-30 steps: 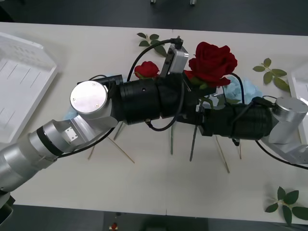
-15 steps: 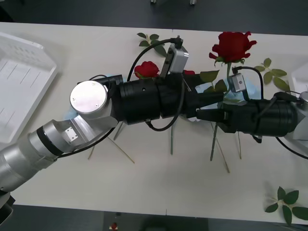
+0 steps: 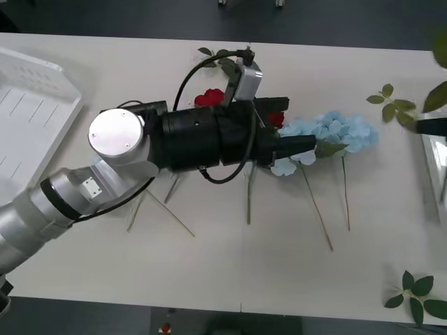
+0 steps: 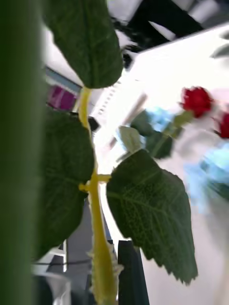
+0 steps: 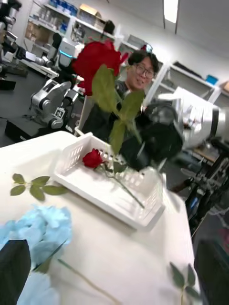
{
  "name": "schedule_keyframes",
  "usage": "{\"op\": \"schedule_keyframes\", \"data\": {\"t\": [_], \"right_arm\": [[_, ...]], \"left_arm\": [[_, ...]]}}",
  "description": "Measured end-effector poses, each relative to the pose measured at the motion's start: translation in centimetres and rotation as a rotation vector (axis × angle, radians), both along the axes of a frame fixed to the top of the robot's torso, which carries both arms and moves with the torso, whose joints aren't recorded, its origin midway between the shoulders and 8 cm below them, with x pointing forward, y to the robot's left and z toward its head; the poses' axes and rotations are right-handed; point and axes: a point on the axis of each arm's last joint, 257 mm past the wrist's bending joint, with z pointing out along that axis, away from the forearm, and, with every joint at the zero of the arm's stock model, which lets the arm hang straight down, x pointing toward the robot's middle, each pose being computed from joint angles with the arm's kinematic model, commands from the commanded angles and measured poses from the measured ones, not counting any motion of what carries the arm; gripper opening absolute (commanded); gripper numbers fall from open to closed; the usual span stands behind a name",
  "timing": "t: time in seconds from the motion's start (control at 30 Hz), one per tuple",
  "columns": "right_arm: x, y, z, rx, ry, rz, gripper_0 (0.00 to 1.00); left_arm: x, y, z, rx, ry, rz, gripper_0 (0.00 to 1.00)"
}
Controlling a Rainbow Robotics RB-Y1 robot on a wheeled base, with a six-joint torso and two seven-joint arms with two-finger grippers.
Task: Put the red flowers into the right box and the blue flowers into the left box
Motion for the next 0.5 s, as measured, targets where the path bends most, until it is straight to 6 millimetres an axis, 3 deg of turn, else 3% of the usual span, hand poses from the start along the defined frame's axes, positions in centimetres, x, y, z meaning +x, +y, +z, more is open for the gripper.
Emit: {"op": "schedule_keyframes", "data": {"t": [0.13, 0.23, 0.37, 0.5], "right_arm": [[1.1, -6.6, 0.4, -0.157, 0.082, -0.147, 0.0], [1.0, -11.0, -0.7, -0.344, 0.127, -0.225, 0.0], [2.5, -17.9, -2.2, -0.495, 0.264, -0.475, 0.0], [4.4, -24.7, -3.6, -0.673, 0.226, -0.677, 0.0]], "left_arm": [[2.7, 4.0, -1.2, 0.098, -0.042, 0.021, 1.0], [5.8, 7.8, -2.8, 0.197, -0.072, 0.075, 1.0], [9.3, 13.4, -6.3, 0.359, -0.077, 0.143, 1.0], [11.9, 19.5, -10.4, 0.537, -0.054, 0.214, 1.0]]}}
